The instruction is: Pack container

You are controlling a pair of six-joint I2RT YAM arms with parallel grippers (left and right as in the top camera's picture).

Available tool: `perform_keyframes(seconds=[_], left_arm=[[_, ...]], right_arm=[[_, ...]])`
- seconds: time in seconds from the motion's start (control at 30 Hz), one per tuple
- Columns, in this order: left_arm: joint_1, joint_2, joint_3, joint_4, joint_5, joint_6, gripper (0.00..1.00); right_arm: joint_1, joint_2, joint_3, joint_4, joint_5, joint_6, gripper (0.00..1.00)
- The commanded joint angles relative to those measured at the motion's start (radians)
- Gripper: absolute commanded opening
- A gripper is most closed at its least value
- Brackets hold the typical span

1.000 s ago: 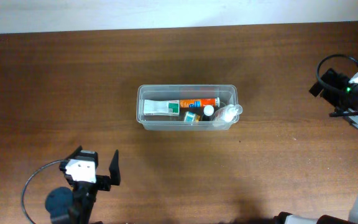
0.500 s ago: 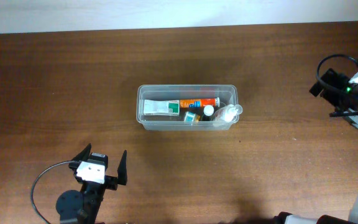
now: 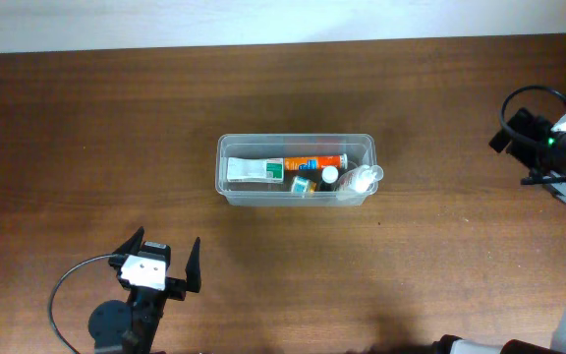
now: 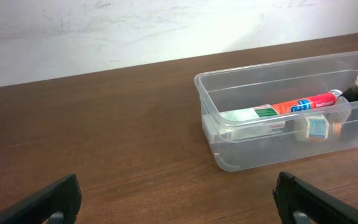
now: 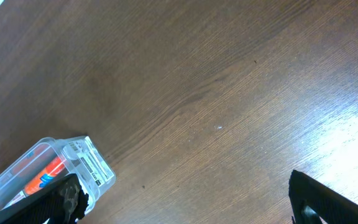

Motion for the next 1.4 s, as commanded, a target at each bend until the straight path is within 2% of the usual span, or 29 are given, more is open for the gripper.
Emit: perform_keyframes(seconds=[0.0,0.1,0.17,0.3,0.37,0.63,0.73,0.87,1.03,1.37], left_arm=[[-0.006,-0.011,-0.008,0.006,-0.011,0.009,1.0],[-0.006,-0.011,-0.008,0.006,-0.011,0.009,1.0],[-0.006,-0.011,-0.008,0.006,-0.01,0.009,1.0],[-0.006,-0.011,-0.008,0.006,-0.01,0.009,1.0],[-0.006,-0.011,-0.008,0.006,-0.011,0.009,1.0],[-0.006,-0.011,-0.008,0.006,-0.01,0.009,1.0],[-0.006,-0.011,-0.008,0.006,-0.011,0.009,1.0],[-0.006,-0.011,-0.008,0.006,-0.011,0.009,1.0],[-0.006,-0.011,-0.008,0.006,-0.01,0.009,1.0],[-0.006,-0.011,-0.008,0.006,-0.011,0.009,1.0]], right_arm=[[0.001,-0.014,0.004,0.002,-0.001,0.005,0.98],[0.041,-0.089,0.004,0.001,0.037,0.001,0.98],[0.087,-0.191,-0.006,0.043,0.132,-0.009,0.99],[0.158,-0.385,-0.134,0.241,0.138,-0.208,0.98],[0.191,-0.532,-0.299,0.362,0.138,-0.291,0.98],[0.196,-0.941,-0.888,0.556,0.126,-0.294,0.99],[0.196,-1.149,-1.155,0.663,0.07,-0.29,0.98],[0.196,-1.334,-1.327,0.694,0.033,-0.283,0.98],[0.196,-1.463,-1.437,0.705,0.019,-0.283,0.98],[0.196,-1.464,-1.508,0.7,0.002,-0.284,0.98]])
